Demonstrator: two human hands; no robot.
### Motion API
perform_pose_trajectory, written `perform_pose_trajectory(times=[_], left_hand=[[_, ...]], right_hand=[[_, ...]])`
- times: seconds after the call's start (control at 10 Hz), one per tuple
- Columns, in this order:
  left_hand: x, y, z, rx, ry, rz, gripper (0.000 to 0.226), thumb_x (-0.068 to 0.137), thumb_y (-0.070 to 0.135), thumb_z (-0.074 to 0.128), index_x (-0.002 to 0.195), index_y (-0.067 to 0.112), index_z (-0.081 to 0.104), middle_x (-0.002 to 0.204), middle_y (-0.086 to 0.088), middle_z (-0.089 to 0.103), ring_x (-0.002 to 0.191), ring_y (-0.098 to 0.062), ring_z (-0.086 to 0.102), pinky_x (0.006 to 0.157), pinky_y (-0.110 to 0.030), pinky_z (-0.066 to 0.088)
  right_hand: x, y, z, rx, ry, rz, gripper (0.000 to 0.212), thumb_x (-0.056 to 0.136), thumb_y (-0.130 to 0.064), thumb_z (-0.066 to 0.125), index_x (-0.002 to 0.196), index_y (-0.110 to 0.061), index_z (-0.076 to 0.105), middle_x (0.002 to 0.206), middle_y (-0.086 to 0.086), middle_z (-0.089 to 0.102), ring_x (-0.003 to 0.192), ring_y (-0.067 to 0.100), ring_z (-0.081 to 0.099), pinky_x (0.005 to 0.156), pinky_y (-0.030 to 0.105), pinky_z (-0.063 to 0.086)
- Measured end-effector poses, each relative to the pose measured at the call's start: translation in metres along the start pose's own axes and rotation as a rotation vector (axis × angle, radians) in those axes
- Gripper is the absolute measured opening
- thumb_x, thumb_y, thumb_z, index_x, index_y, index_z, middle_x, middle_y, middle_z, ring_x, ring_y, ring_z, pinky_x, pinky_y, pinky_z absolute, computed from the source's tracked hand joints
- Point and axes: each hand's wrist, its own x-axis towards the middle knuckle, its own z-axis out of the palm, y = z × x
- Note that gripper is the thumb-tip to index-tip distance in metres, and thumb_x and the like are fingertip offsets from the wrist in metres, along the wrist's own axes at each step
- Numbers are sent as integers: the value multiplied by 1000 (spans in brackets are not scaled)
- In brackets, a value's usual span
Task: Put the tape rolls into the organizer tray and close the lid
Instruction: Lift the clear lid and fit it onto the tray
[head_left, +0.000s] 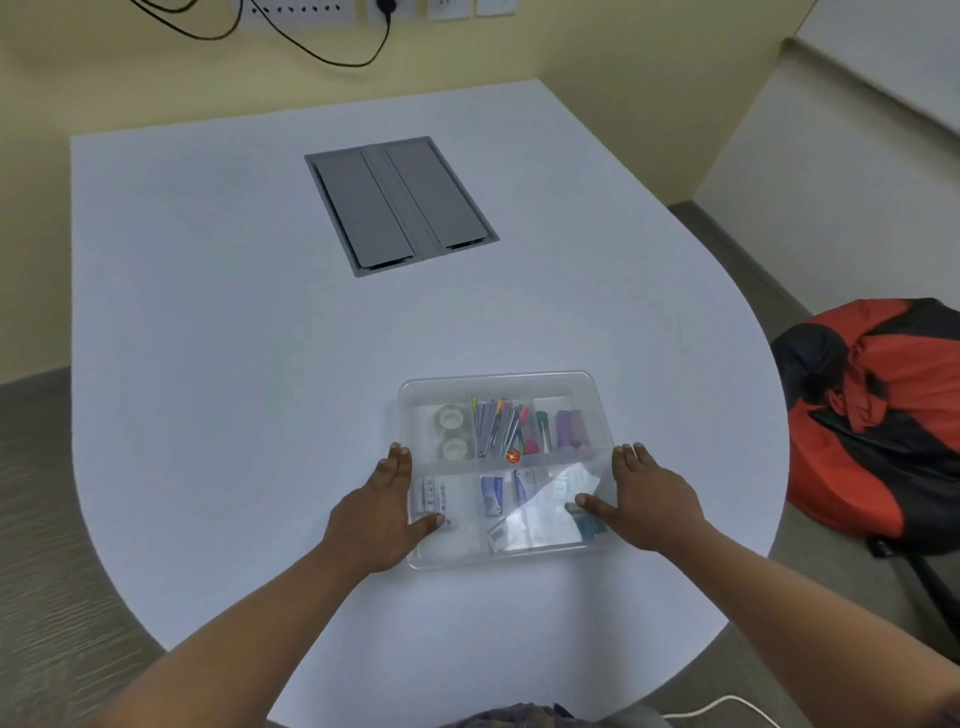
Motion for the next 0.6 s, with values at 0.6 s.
perform_pose_trajectory(times=[0.6], left_hand=[[-29,55,-34,172,437,-333,89,84,71,6,151,12,12,160,-4,17,147,-20,13,115,-37,26]], right_hand=[[8,12,-28,165,294,-244,85,95,-65,26,156,-9,5,166,9,3,153,23,-1,123,37,1]])
